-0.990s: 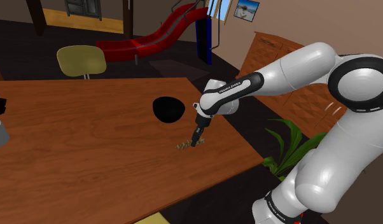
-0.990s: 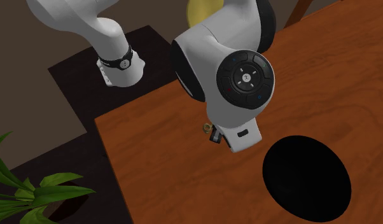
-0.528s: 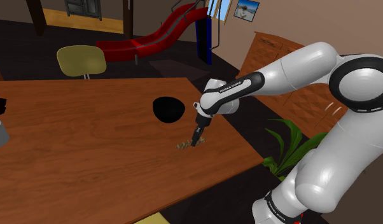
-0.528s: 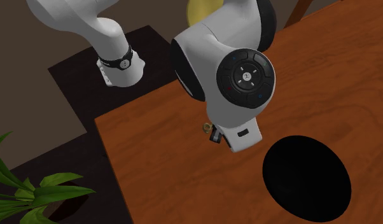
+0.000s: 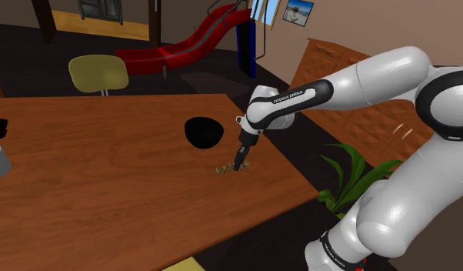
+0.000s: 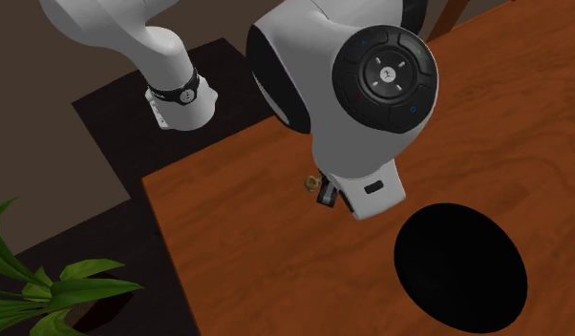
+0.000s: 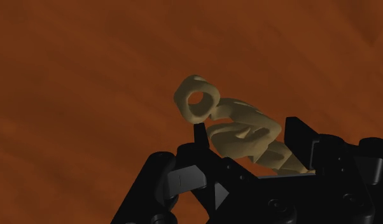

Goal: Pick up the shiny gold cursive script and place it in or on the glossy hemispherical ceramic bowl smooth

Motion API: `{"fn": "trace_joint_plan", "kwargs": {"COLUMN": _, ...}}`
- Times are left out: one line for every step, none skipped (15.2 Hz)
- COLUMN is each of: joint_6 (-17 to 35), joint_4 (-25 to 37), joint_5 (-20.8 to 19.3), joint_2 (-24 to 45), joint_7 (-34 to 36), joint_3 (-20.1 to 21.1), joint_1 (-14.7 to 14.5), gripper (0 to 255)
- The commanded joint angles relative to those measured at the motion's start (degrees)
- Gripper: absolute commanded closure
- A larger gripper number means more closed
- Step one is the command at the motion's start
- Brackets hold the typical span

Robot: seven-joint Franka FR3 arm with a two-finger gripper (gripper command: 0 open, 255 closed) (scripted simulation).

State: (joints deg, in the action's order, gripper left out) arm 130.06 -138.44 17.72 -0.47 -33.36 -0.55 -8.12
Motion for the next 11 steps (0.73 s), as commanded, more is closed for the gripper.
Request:
{"fn": "trace_joint_plan", "kwargs": {"joint_6": -1.6, "joint_4": 0.64, "joint_5": -0.45, "joint_2": -1.0, "joint_7": 0.54, "joint_3": -0.06, "joint_1": 0.07, "gripper": 255}}
{"fn": "trace_joint_plan", "kwargs": {"joint_6": -2.36, "joint_4": 0.87, "joint_5": -0.65, "joint_2": -1.55, "joint_7": 0.8, "joint_3": -0.08, "joint_1": 0.09, "gripper": 255}}
{"fn": "trace_joint_plan", "kwargs": {"joint_6": -3.13, "joint_4": 1.11, "joint_5": -0.85, "joint_2": -2.1, "joint_7": 1.05, "joint_3": -0.11, "joint_1": 0.13, "gripper": 255}}
{"fn": "trace_joint_plan", "kwargs": {"joint_6": -3.89, "joint_4": 1.37, "joint_5": -1.03, "joint_2": -2.63, "joint_7": 1.3, "joint_3": -0.13, "joint_1": 0.15, "gripper": 255}}
{"fn": "trace_joint_plan", "kwargs": {"joint_6": -4.66, "joint_4": 1.65, "joint_5": -1.21, "joint_2": -3.15, "joint_7": 1.54, "joint_3": -0.14, "joint_1": 0.19, "gripper": 255}}
{"fn": "trace_joint_plan", "kwargs": {"joint_6": -5.43, "joint_4": 1.93, "joint_5": -1.39, "joint_2": -3.66, "joint_7": 1.78, "joint_3": -0.16, "joint_1": 0.22, "gripper": 255}}
{"fn": "trace_joint_plan", "kwargs": {"joint_6": -6.19, "joint_4": 2.23, "joint_5": -1.56, "joint_2": -4.15, "joint_7": 2.02, "joint_3": -0.18, "joint_1": 0.25, "gripper": 255}}
{"fn": "trace_joint_plan", "kwargs": {"joint_6": -6.96, "joint_4": 2.54, "joint_5": -1.72, "joint_2": -4.63, "joint_7": 2.24, "joint_3": -0.19, "joint_1": 0.28, "gripper": 255}}
{"fn": "trace_joint_plan", "kwargs": {"joint_6": -7.73, "joint_4": 2.86, "joint_5": -1.87, "joint_2": -5.1, "joint_7": 2.47, "joint_3": -0.21, "joint_1": 0.31, "gripper": 255}}
{"fn": "trace_joint_plan", "kwargs": {"joint_6": -8.5, "joint_4": 3.2, "joint_5": -2.02, "joint_2": -5.55, "joint_7": 2.69, "joint_3": -0.22, "joint_1": 0.33, "gripper": 255}}
{"fn": "trace_joint_plan", "kwargs": {"joint_6": -9.27, "joint_4": 3.55, "joint_5": -2.17, "joint_2": -5.99, "joint_7": 2.91, "joint_3": -0.24, "joint_1": 0.36, "gripper": 255}}
